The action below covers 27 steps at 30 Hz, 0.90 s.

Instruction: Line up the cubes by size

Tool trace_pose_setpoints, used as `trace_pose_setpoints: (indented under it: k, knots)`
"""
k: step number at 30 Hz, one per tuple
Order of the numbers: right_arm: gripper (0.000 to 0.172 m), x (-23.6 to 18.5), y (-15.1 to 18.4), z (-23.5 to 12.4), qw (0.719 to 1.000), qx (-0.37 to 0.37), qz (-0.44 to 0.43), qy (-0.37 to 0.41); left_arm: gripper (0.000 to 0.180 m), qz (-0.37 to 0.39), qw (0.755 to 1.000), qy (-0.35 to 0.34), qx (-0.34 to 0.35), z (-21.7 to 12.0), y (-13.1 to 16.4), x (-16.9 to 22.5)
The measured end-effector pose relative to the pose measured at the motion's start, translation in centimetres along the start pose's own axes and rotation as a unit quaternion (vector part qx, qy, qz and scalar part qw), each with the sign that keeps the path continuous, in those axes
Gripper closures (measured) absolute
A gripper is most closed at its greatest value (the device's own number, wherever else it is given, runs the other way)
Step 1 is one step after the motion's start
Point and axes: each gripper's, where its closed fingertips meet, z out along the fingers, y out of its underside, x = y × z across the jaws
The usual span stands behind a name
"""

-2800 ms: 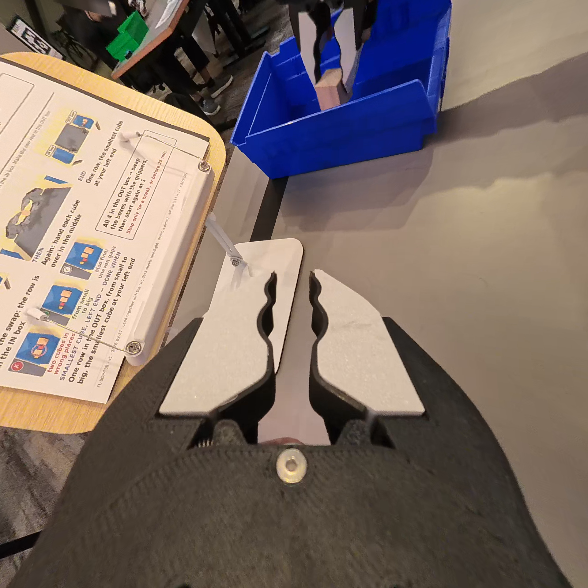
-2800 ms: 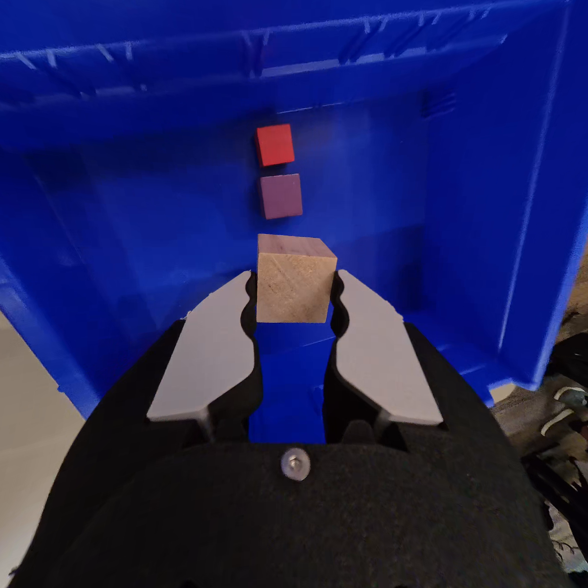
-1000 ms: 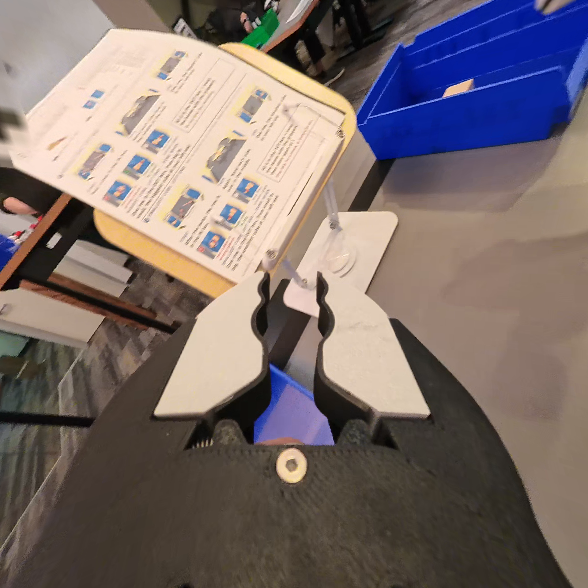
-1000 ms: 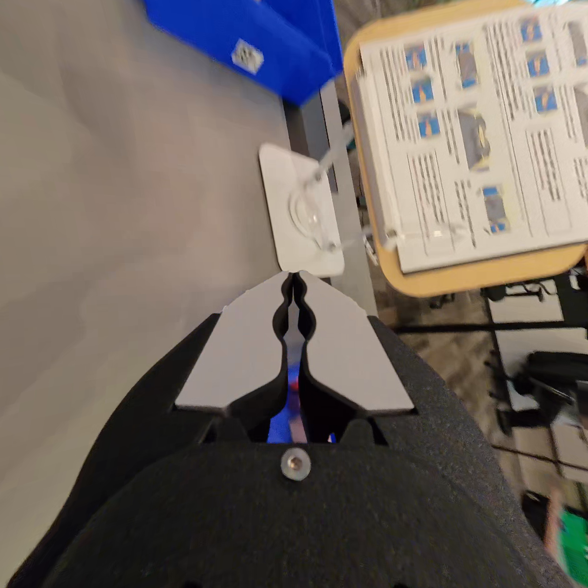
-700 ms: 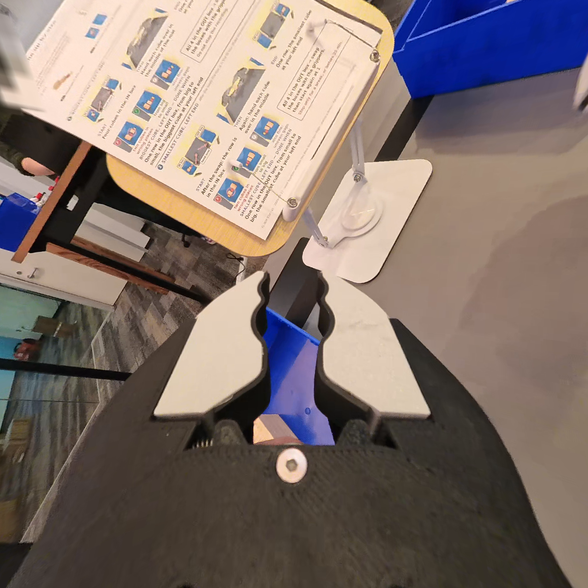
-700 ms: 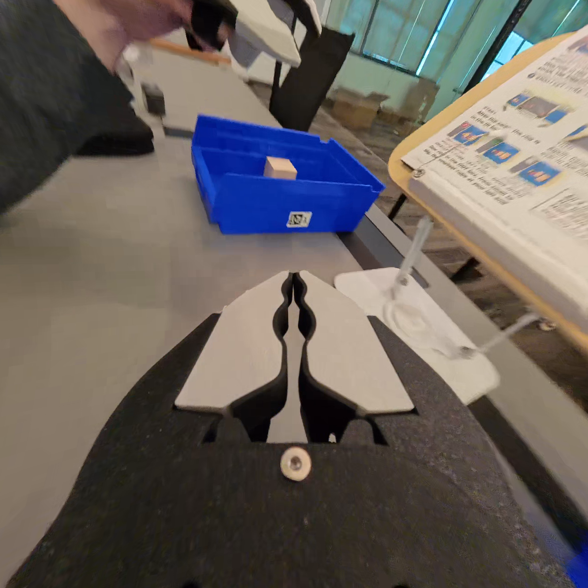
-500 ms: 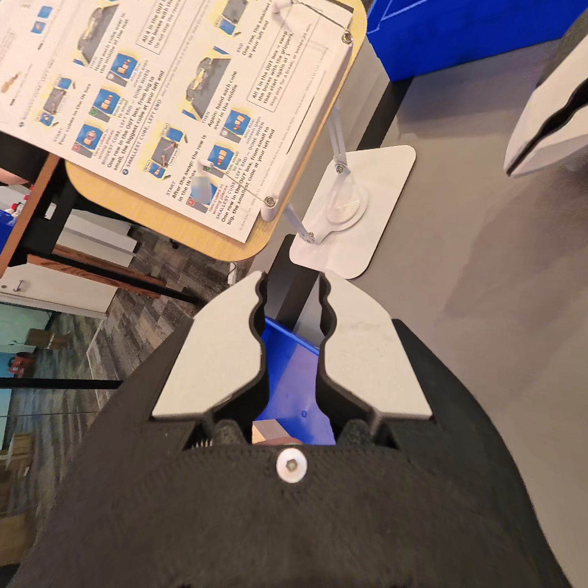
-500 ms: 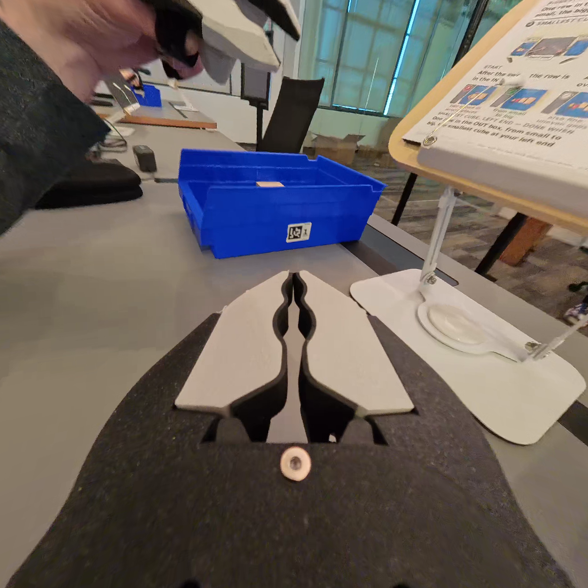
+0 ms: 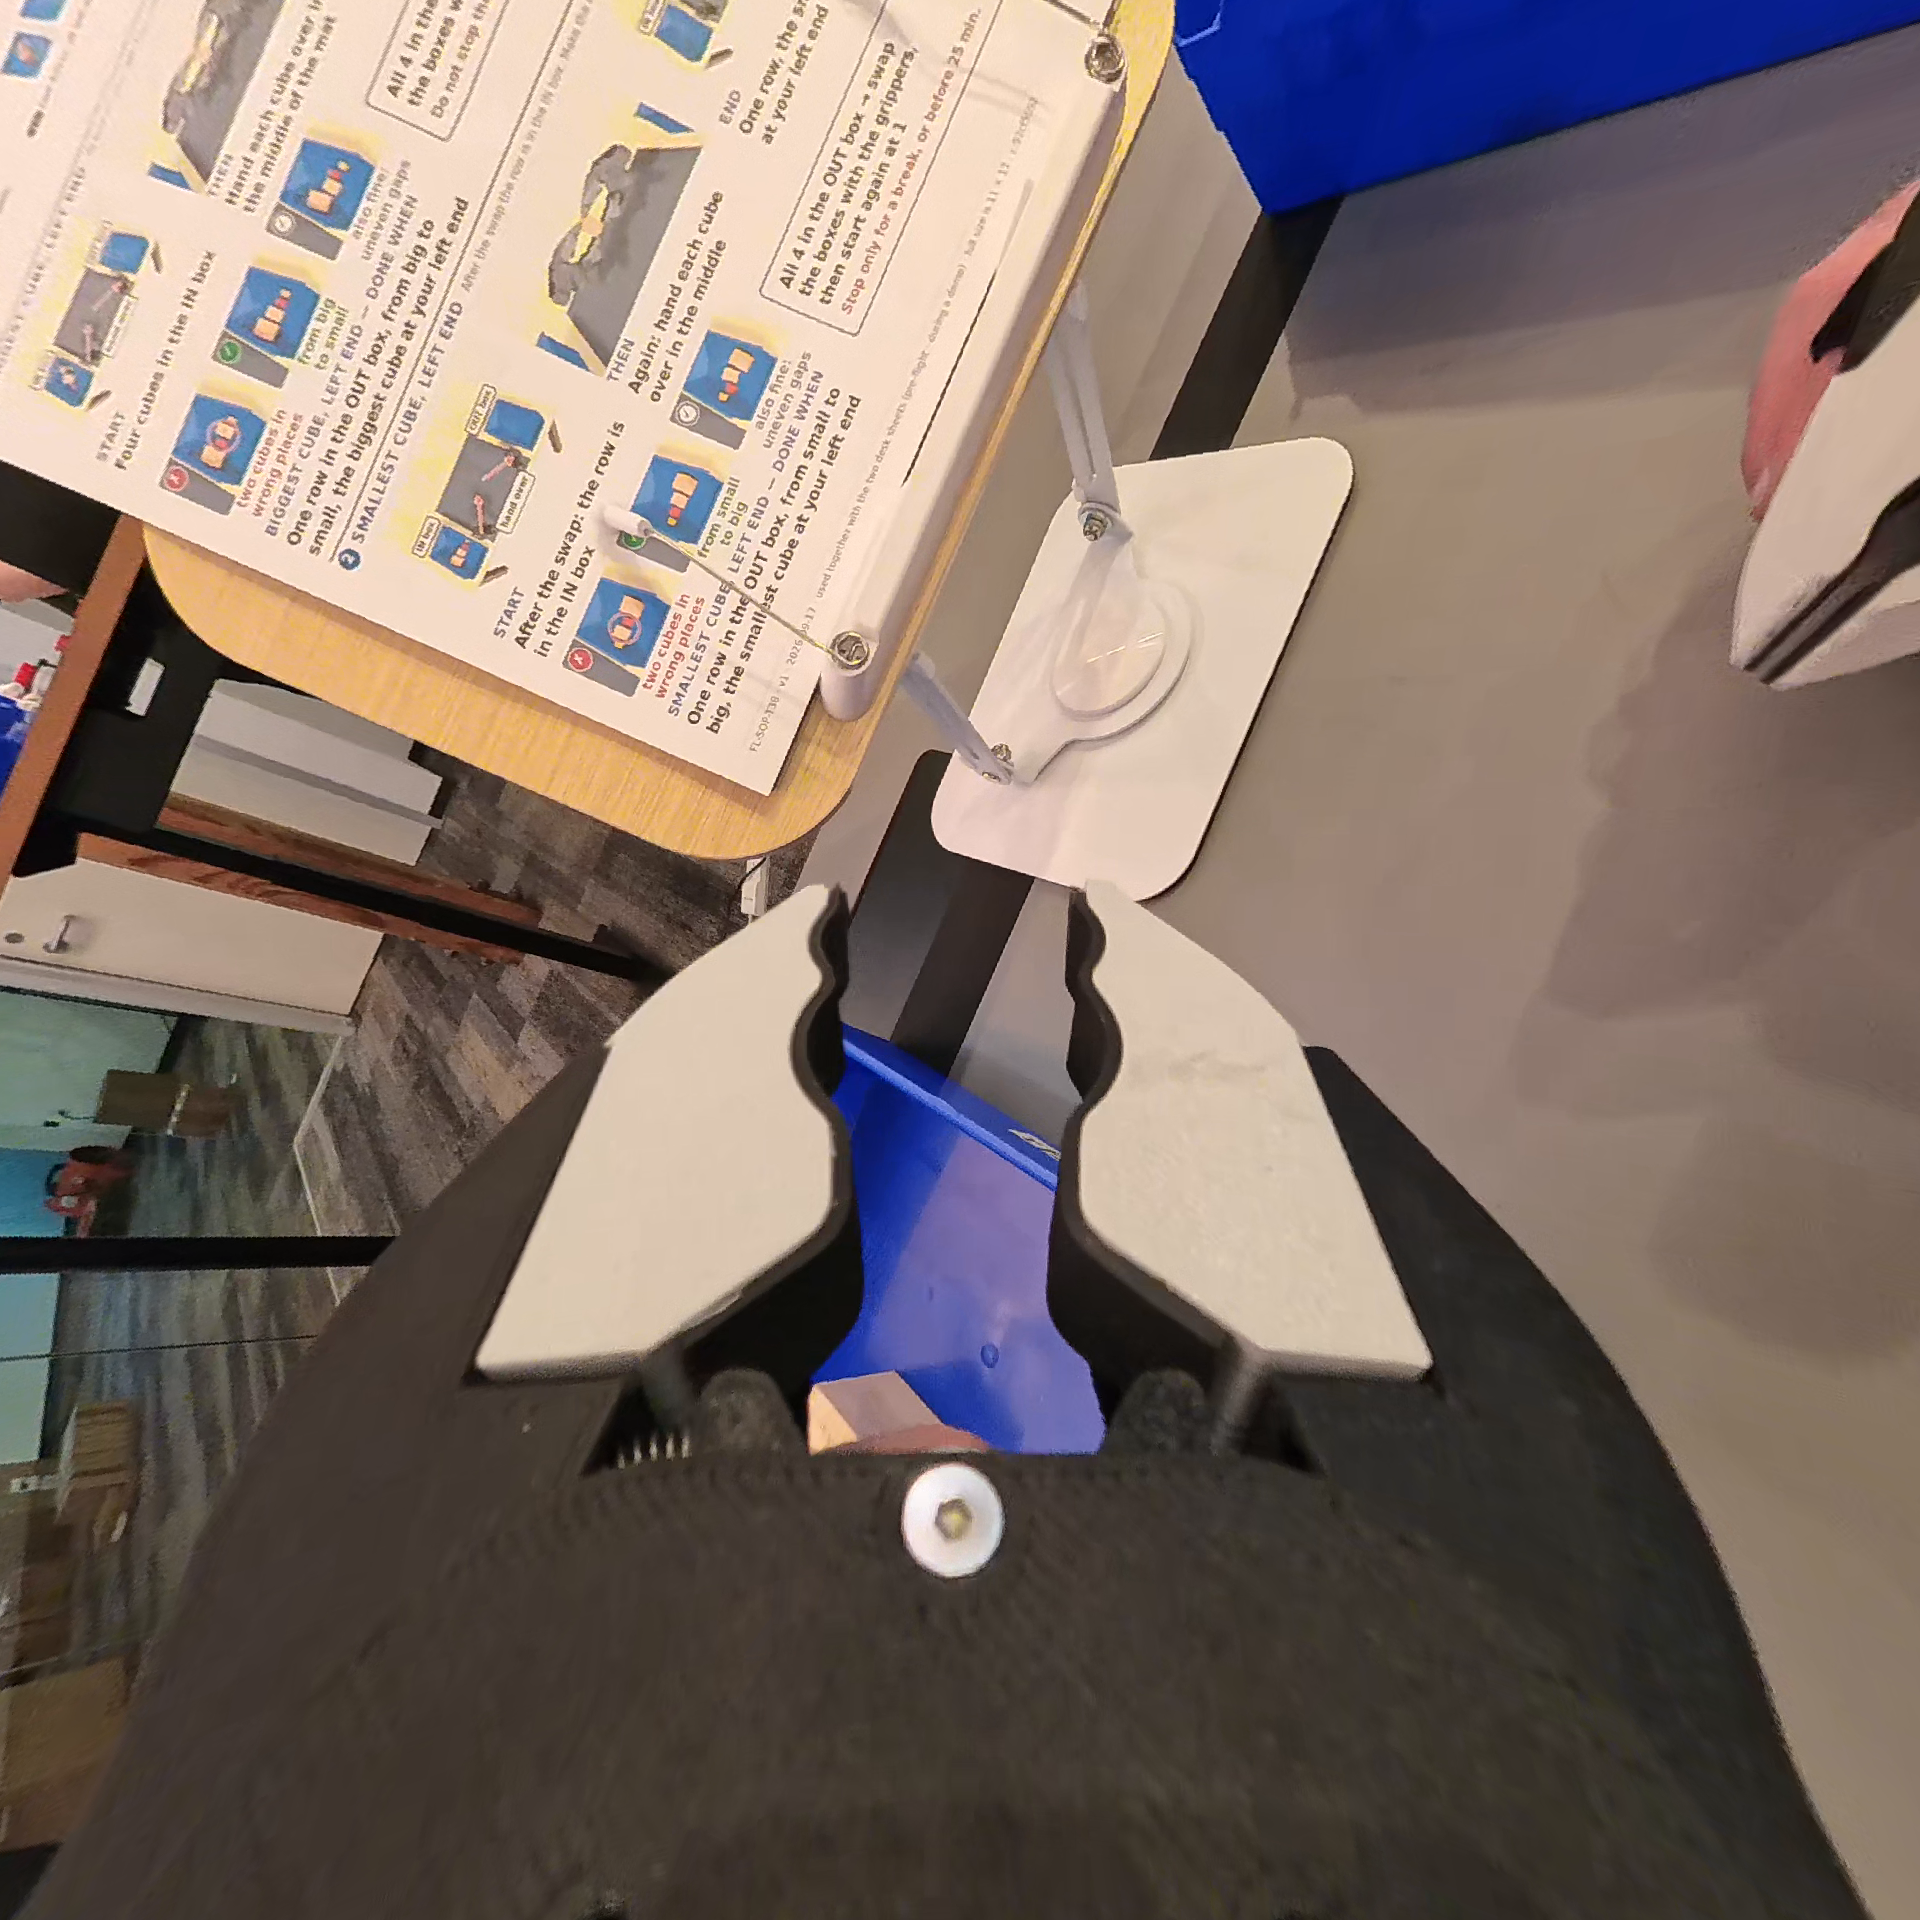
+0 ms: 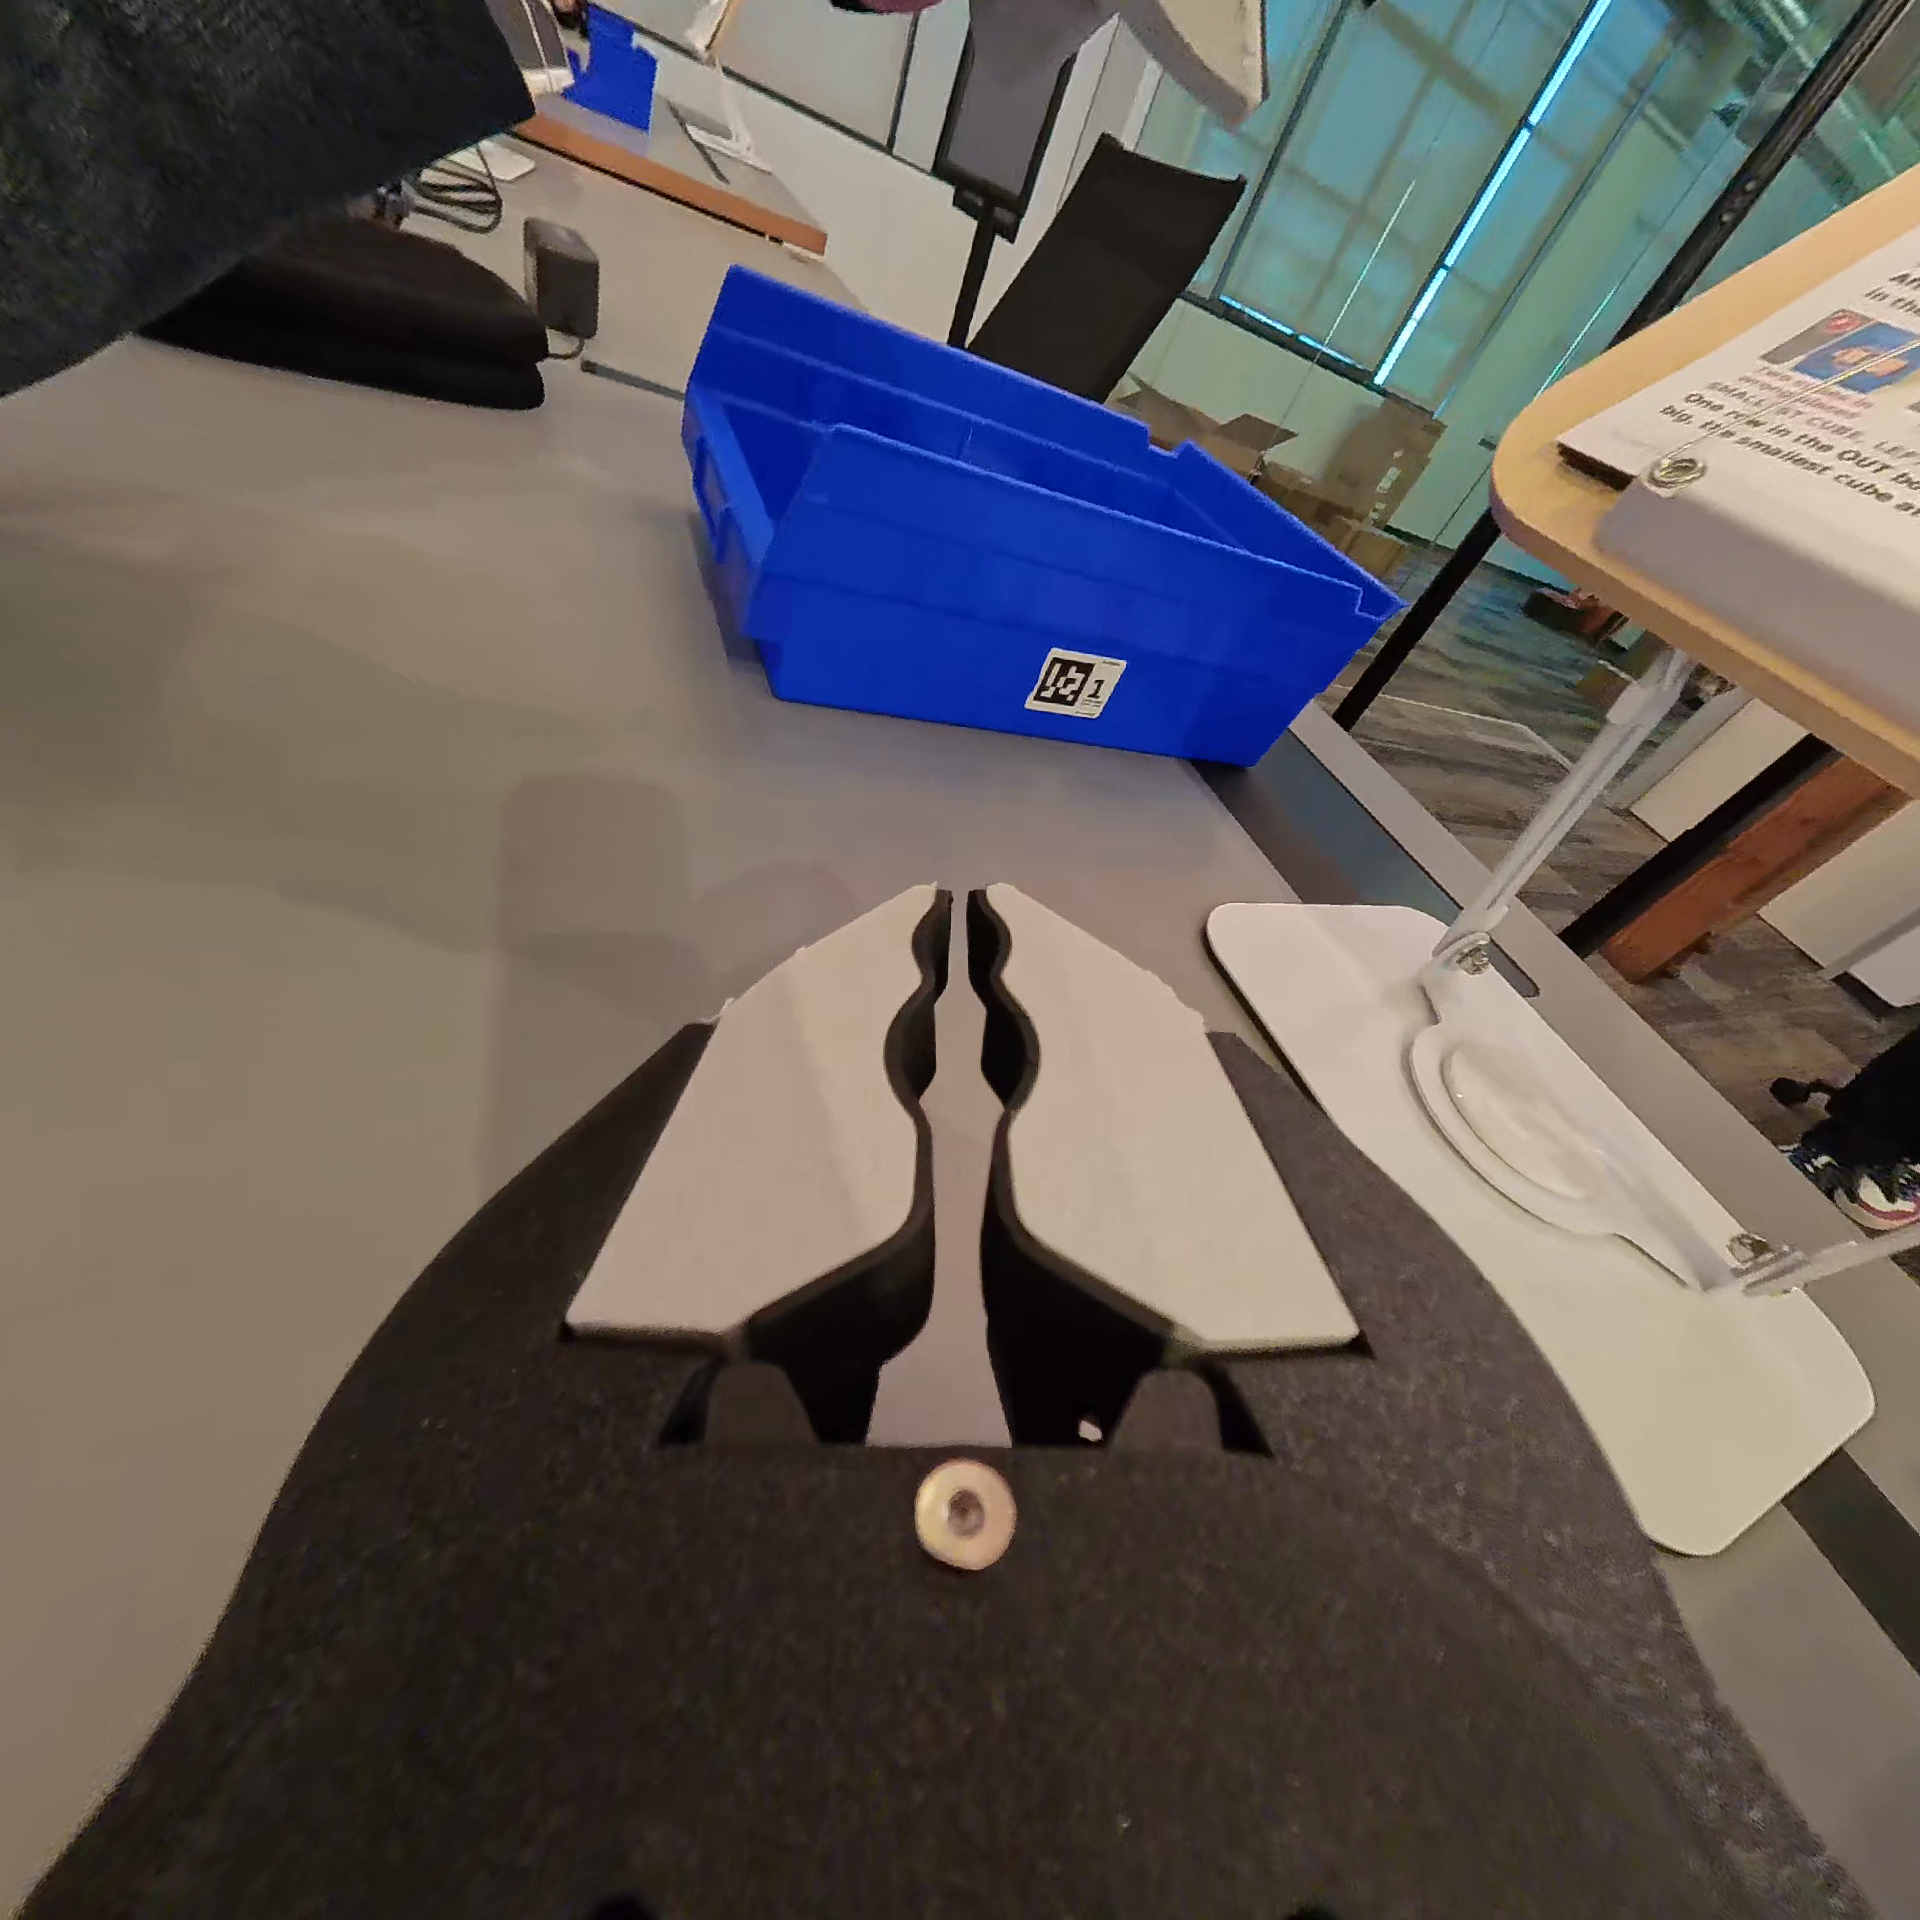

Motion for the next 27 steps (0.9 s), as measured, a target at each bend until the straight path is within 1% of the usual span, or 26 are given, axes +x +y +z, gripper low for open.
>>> trace_pose_setpoints:
  k: [6, 10, 13, 17, 21, 24, 27]
  knots:
    - [0.168, -0.1, 0.1, 0.0, 1.000, -0.001, 0.000, -0.006, 0.134, 0.003, 1.000, -0.017, -0.014, -0.2, 0.6, -0.6]
    - [0.168, -0.3, 0.1, 0.1, 1.000, -0.005, -0.006, -0.011, 0.131, -0.001, 0.999, -0.037, -0.031, -0.7, 1.8, -1.6]
    - [0.167, -0.4, 0.1, 0.1, 1.000, -0.005, -0.005, -0.015, 0.127, -0.011, 0.997, -0.053, -0.046, -1.2, 3.3, -2.3]
    - [0.166, -0.3, 0.1, 0.1, 1.000, -0.002, 0.002, -0.018, 0.121, -0.010, 0.996, -0.053, -0.070, -1.6, 5.8, -2.8]
    - [0.166, -0.4, 0.1, 0.1, 1.000, -0.005, 0.001, -0.020, 0.116, 0.020, 0.990, -0.037, -0.136, -1.3, 9.3, -4.6]
    - [0.165, -0.5, 0.2, 0.1, 1.000, -0.007, -0.001, -0.021, 0.111, 0.047, 0.981, 0.005, -0.187, -0.2, 12.3, -5.5]
    - [0.165, -0.5, 0.2, 0.2, 1.000, -0.007, -0.001, -0.023, 0.112, 0.088, 0.963, 0.063, -0.245, 1.2, 15.8, -5.6]
